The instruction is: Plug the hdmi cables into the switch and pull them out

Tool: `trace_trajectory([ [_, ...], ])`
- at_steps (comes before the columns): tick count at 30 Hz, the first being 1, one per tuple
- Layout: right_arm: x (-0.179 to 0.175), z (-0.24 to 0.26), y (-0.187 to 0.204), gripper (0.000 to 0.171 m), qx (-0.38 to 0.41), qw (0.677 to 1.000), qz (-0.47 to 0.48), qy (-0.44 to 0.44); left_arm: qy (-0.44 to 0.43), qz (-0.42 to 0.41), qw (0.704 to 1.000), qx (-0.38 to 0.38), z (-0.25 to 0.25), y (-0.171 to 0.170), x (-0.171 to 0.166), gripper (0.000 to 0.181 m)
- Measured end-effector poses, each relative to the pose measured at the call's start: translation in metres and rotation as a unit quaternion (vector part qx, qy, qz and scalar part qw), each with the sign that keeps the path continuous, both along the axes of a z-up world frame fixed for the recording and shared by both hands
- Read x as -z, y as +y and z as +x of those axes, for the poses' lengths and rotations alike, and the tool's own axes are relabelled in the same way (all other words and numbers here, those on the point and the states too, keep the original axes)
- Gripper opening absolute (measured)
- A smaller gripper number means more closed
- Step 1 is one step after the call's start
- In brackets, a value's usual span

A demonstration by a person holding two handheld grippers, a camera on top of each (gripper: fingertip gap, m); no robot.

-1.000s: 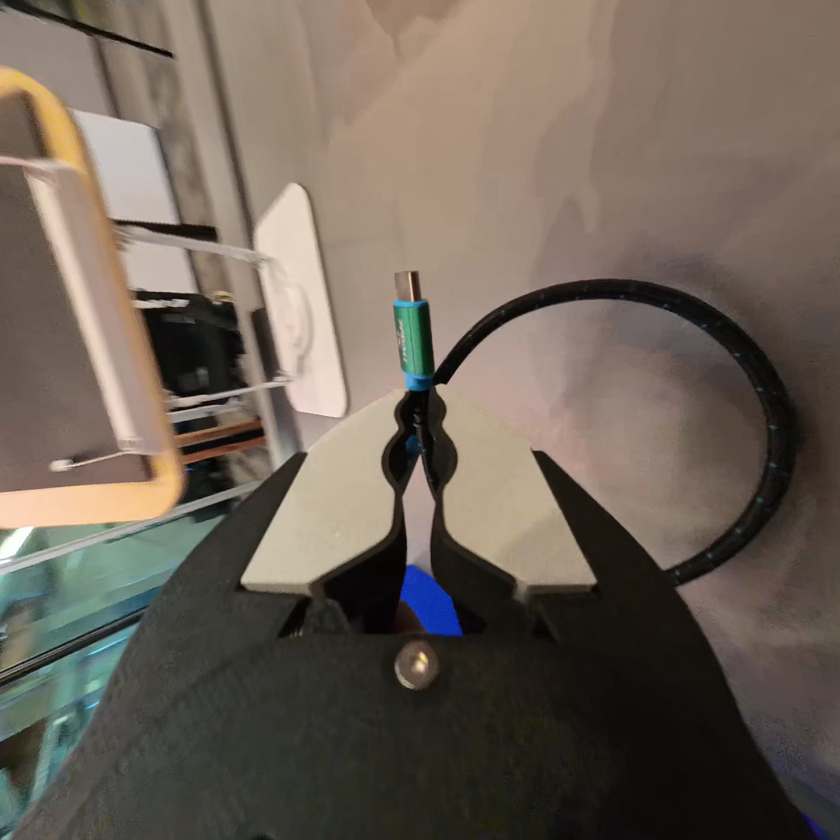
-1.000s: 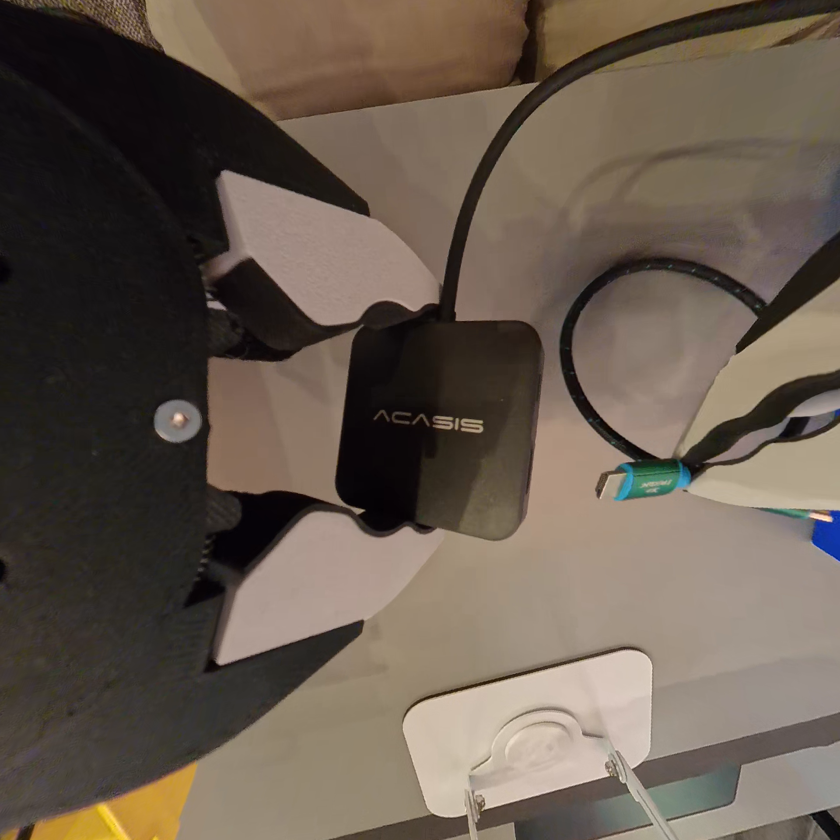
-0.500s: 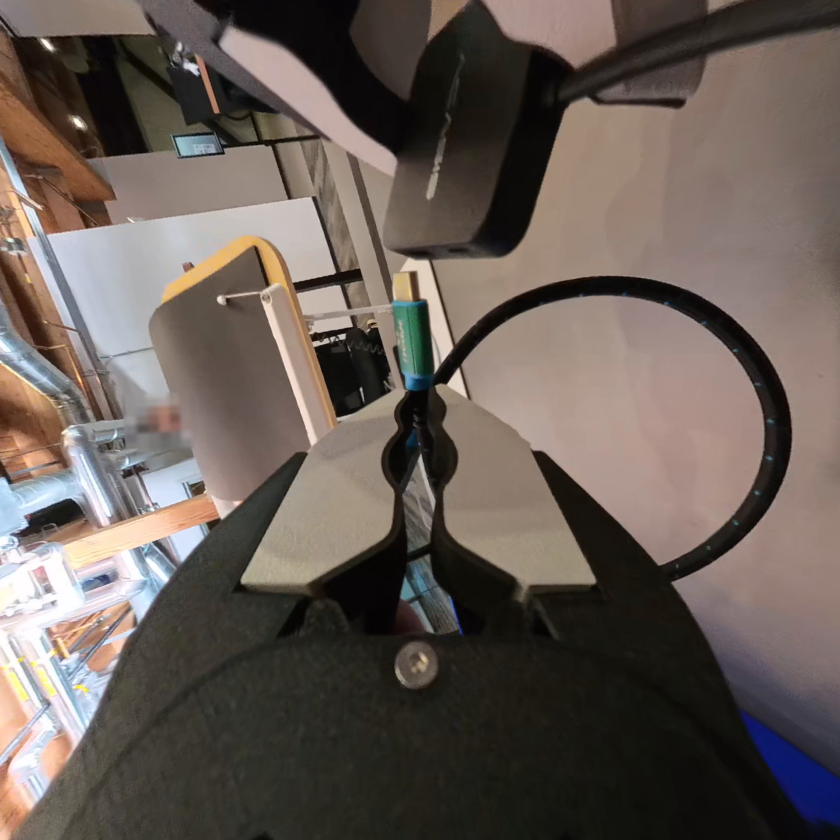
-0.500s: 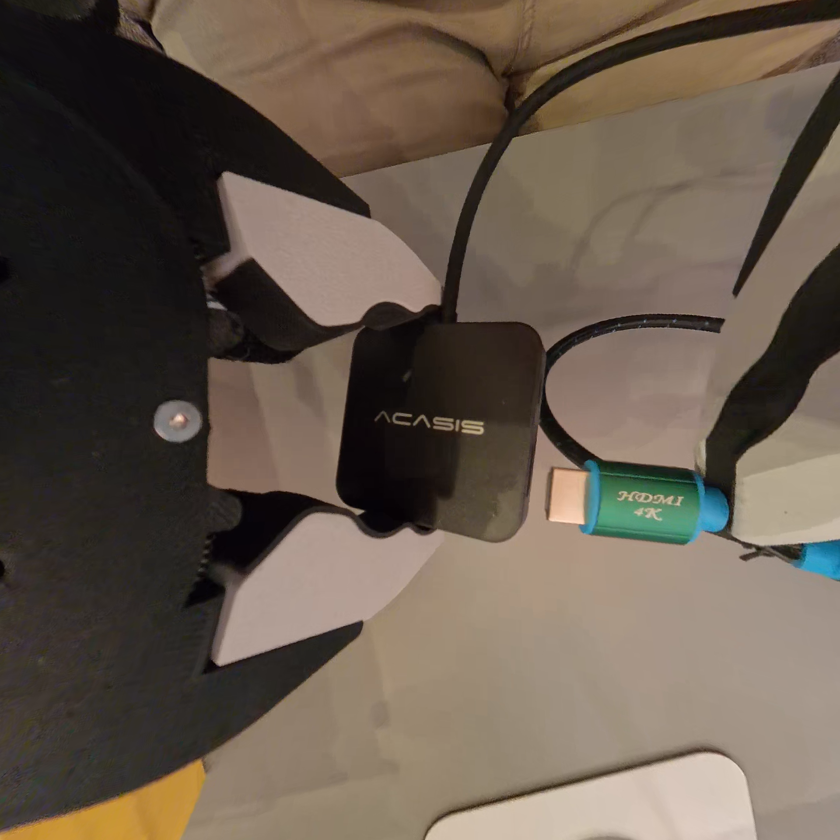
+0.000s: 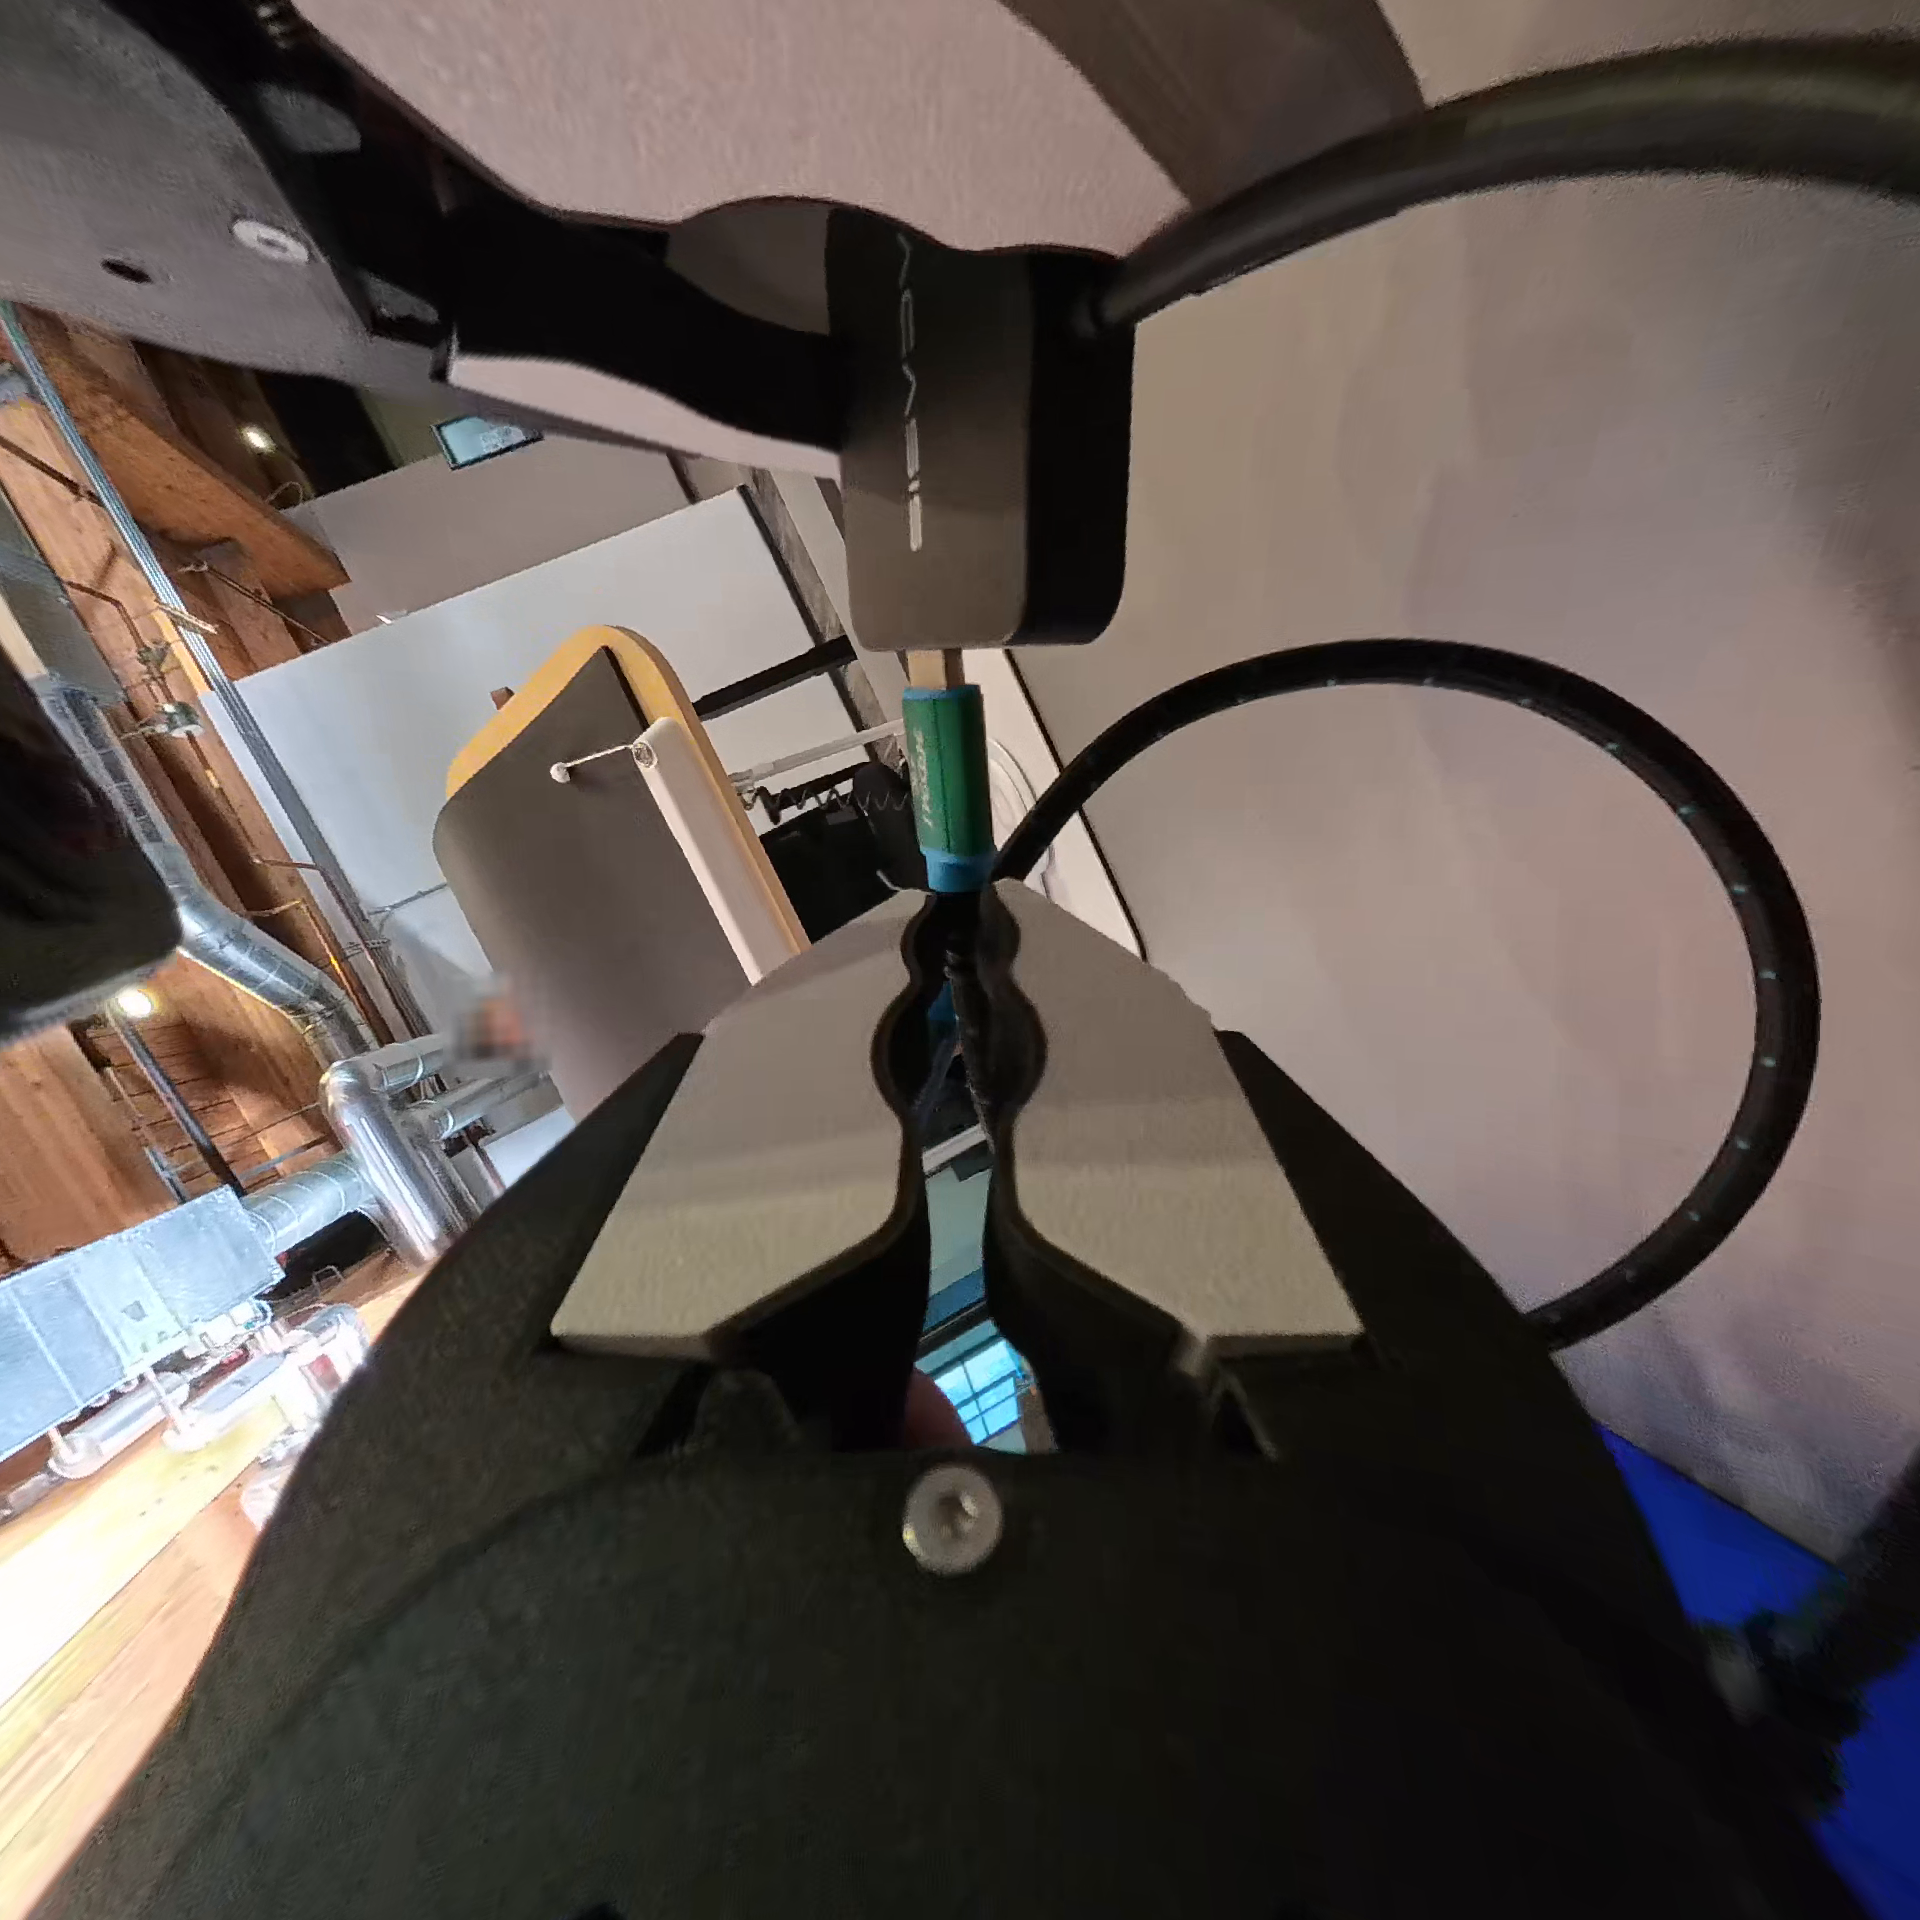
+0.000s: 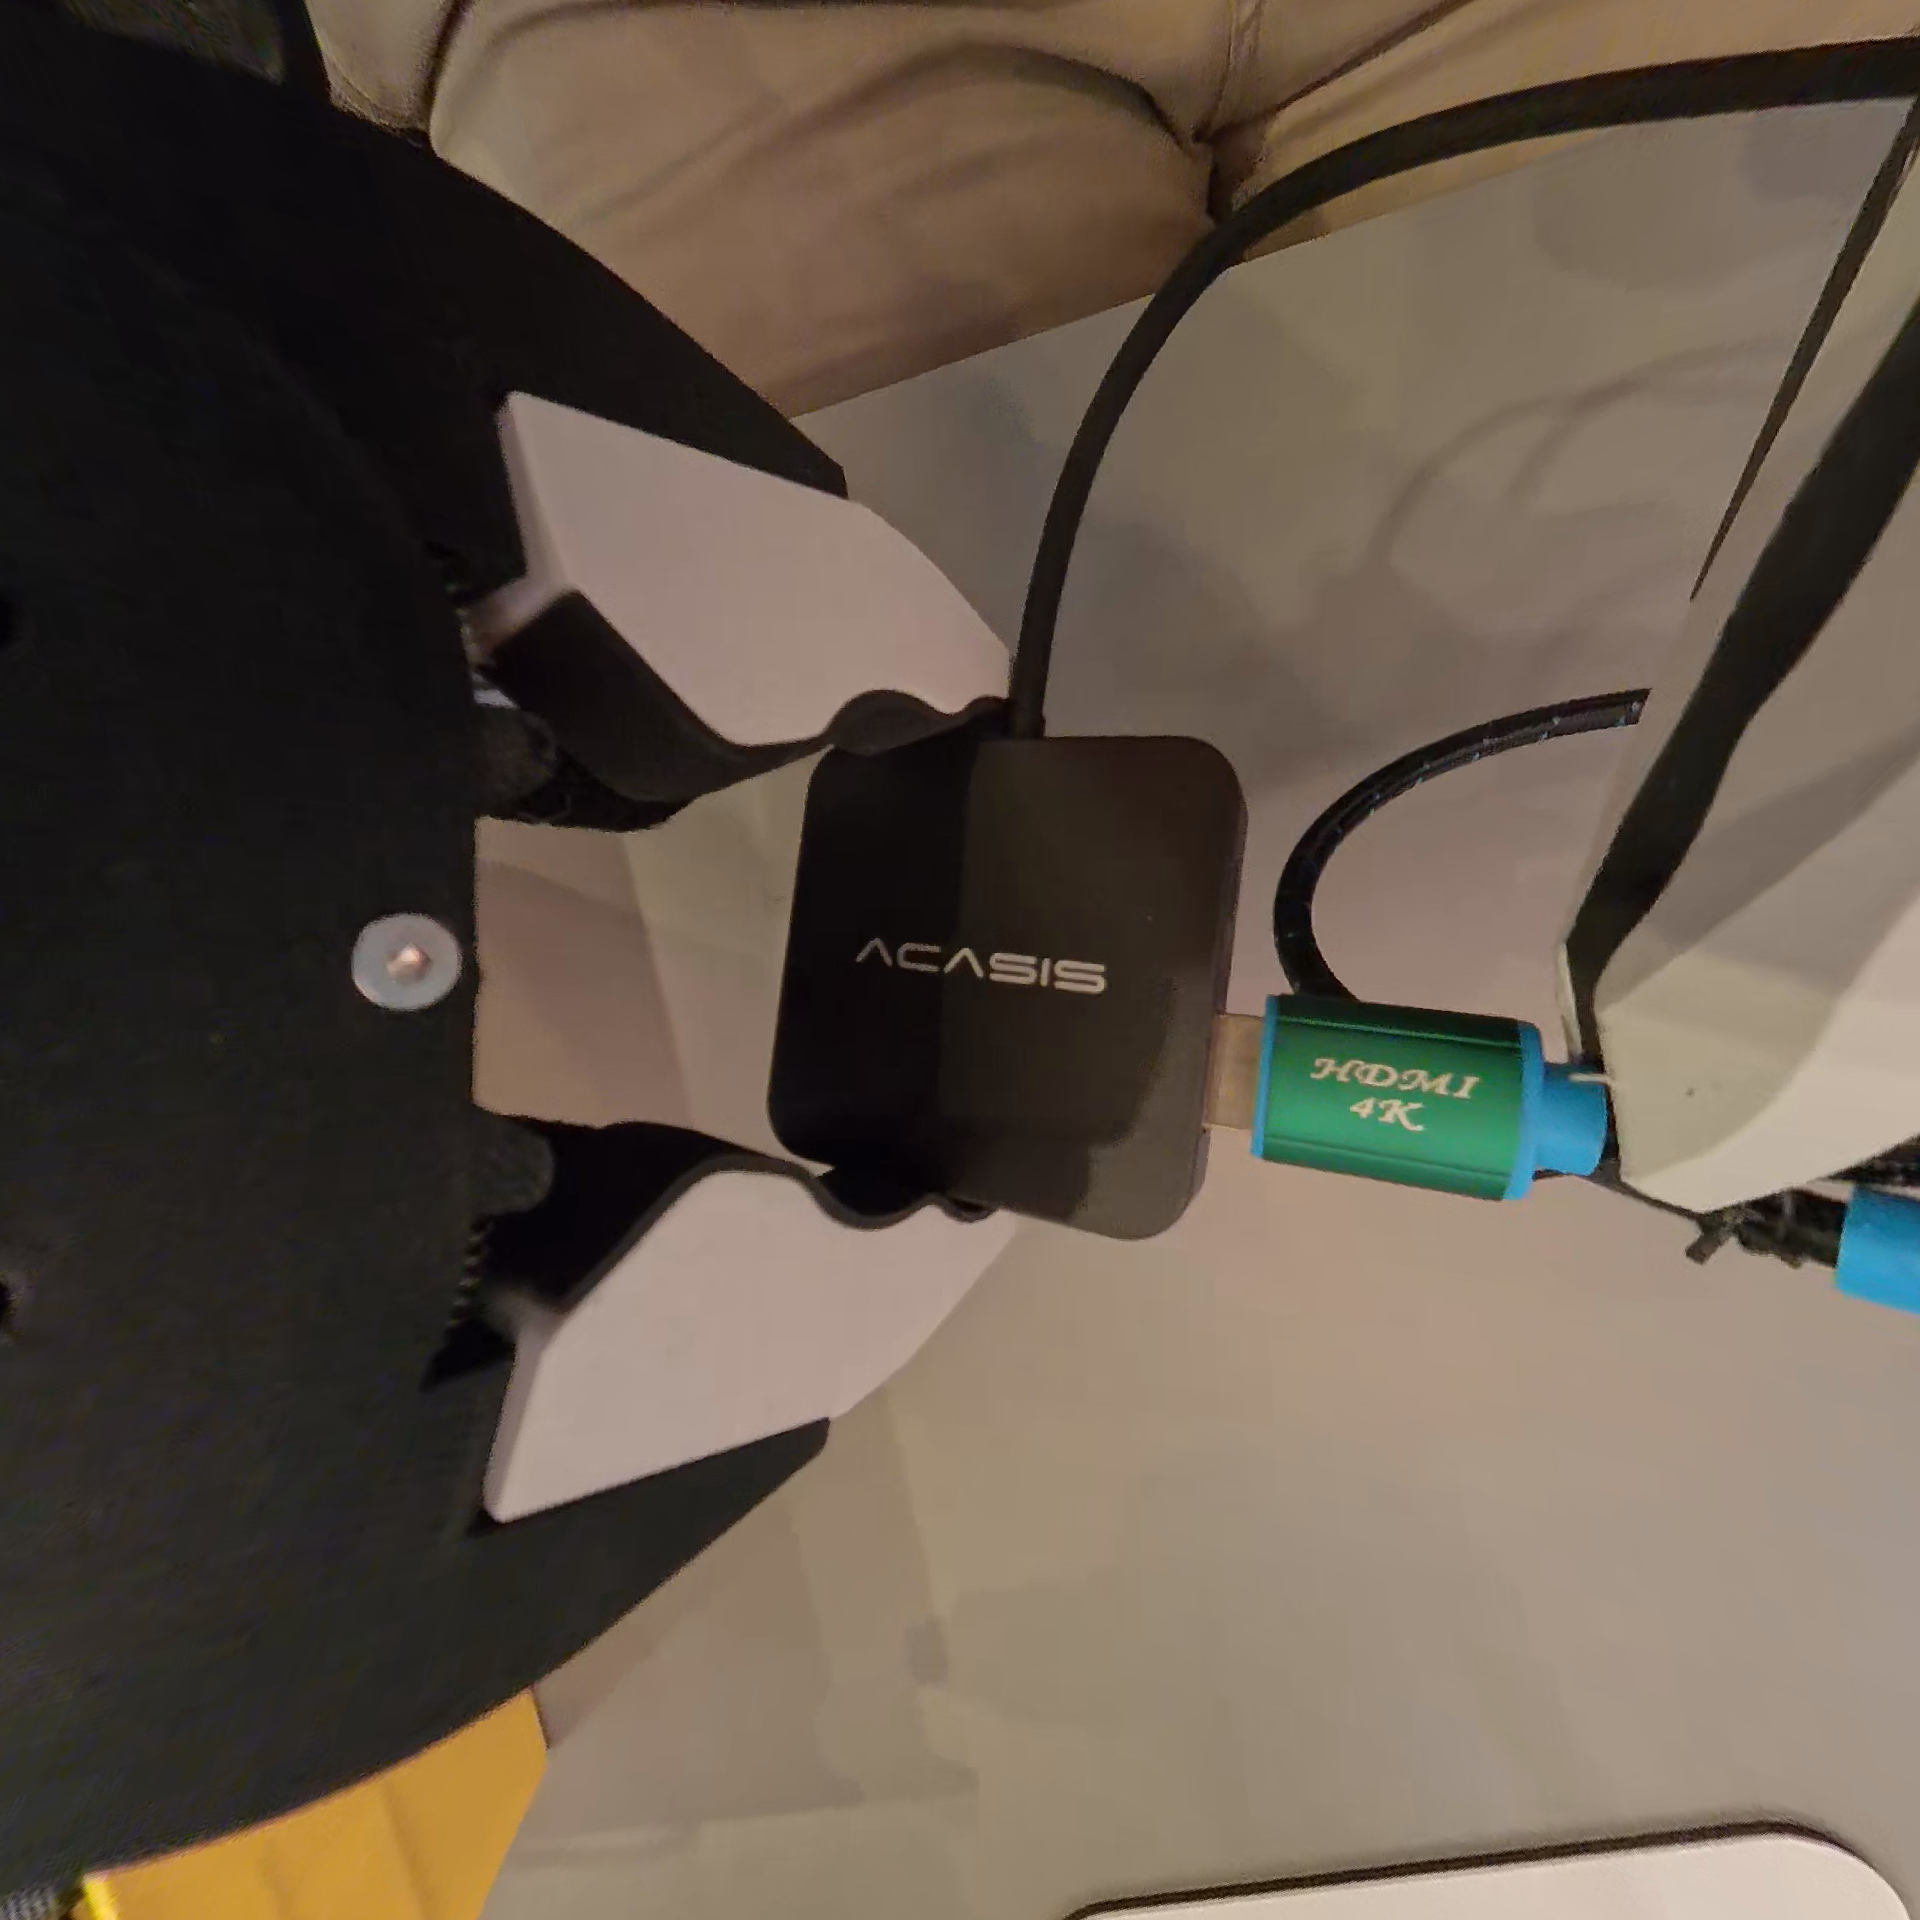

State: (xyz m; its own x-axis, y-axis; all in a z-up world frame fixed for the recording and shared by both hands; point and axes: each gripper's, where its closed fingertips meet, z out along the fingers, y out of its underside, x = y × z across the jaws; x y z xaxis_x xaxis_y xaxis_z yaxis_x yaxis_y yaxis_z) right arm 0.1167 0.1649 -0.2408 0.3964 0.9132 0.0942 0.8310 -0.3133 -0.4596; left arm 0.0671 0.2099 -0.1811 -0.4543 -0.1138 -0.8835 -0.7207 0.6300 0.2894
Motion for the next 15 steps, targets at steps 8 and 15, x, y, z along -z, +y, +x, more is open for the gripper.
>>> trace_trajectory([
  [8,0.001,-0.002,0.001,0.078,-0.01,0.999,0.012,-0.031,0.004,0.007,1.0,0.002,-0.001,0.0,0.001,0.005],
  [15,-0.001,-0.01,0.002,0.077,-0.011,0.999,0.018,-0.027,-0.017,-0.003,1.0,-0.009,-0.005,-0.001,0.0,0.004],
])
